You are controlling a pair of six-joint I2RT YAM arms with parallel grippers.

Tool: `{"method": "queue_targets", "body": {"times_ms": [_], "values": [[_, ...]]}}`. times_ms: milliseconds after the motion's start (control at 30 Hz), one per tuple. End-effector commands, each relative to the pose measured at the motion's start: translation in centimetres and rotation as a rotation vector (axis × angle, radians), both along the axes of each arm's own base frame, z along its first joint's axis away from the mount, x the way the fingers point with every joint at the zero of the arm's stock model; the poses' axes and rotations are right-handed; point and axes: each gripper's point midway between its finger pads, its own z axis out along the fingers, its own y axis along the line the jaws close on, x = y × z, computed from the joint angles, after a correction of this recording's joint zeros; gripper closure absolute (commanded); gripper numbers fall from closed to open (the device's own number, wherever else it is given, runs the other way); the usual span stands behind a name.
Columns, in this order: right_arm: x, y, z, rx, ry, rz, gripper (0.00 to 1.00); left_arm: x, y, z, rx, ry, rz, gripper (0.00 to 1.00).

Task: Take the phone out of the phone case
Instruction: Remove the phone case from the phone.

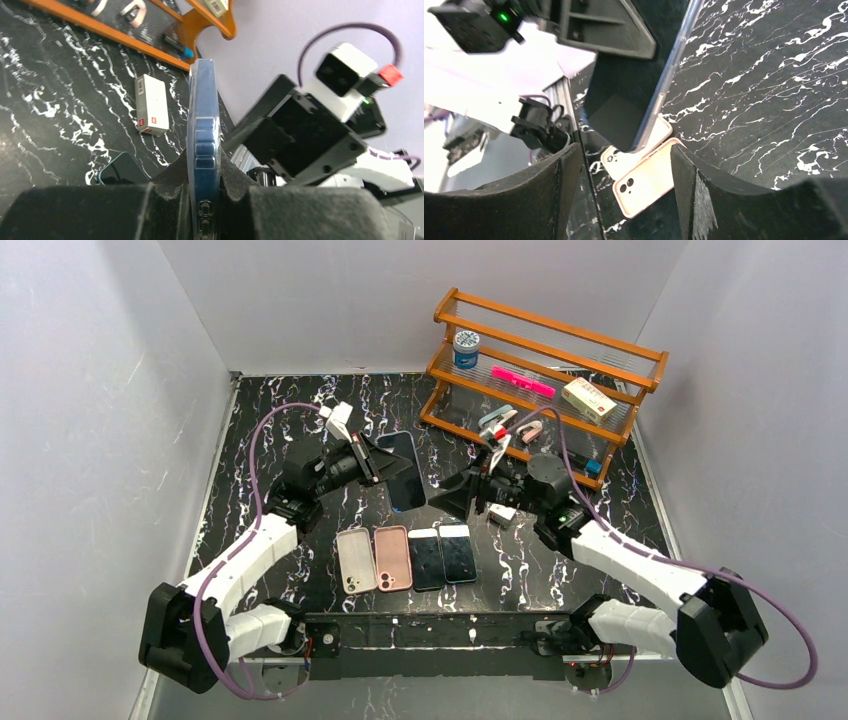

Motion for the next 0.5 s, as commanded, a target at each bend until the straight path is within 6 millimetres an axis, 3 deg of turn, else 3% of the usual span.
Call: {"method": "queue_targets", "body": {"times_ms": [0, 200, 467], "values": [[0.1, -1.2, 3.2, 0.157, 0.077, -0.111, 0.26, 1.3, 1.0, 1.0, -0.066, 0.005, 0.103, 1.0], [-0.9, -1.6, 4.7, 0.294, 0.268, -0.129, 0.3, 1.4, 0.9, 1.3, -0.121, 0.018, 0.112, 1.0], [-1.3, 0.1, 3.5, 0.318, 0.435, -0.084, 0.45, 0.7, 0.6, 2.5, -0.187, 0.028, 0.077, 1.0]]}}
